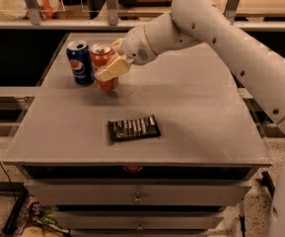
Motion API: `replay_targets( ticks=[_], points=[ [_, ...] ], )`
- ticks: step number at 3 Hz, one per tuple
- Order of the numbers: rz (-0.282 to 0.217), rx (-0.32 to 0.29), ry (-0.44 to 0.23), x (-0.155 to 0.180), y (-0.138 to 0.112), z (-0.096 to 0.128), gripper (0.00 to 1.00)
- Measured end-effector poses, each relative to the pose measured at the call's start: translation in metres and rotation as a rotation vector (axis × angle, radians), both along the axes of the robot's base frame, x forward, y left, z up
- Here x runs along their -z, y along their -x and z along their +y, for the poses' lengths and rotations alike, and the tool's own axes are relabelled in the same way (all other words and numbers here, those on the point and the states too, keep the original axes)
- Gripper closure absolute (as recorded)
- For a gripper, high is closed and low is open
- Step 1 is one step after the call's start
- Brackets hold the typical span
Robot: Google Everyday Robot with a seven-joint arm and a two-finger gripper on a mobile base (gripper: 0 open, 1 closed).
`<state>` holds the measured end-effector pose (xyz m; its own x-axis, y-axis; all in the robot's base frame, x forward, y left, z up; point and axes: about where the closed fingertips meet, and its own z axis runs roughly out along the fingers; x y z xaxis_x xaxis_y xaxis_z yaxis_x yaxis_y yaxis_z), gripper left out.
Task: Move coke can near pepsi can
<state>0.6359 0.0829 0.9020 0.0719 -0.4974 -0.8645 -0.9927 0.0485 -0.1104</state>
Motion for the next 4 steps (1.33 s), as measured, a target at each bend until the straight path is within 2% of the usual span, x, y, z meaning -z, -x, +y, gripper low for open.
replay_targets(
  ticks=[1, 2, 4],
  points=[
    [-0.013, 0.002, 0.018, 0.007, -0.005, 0.005, 1.0],
    [-0.033, 0.043, 0.039, 0.011, -0.016, -0.001, 0.83],
    [-0.042, 0.101, 0.049, 0.015, -0.035, -0.011, 0.36]
  ],
)
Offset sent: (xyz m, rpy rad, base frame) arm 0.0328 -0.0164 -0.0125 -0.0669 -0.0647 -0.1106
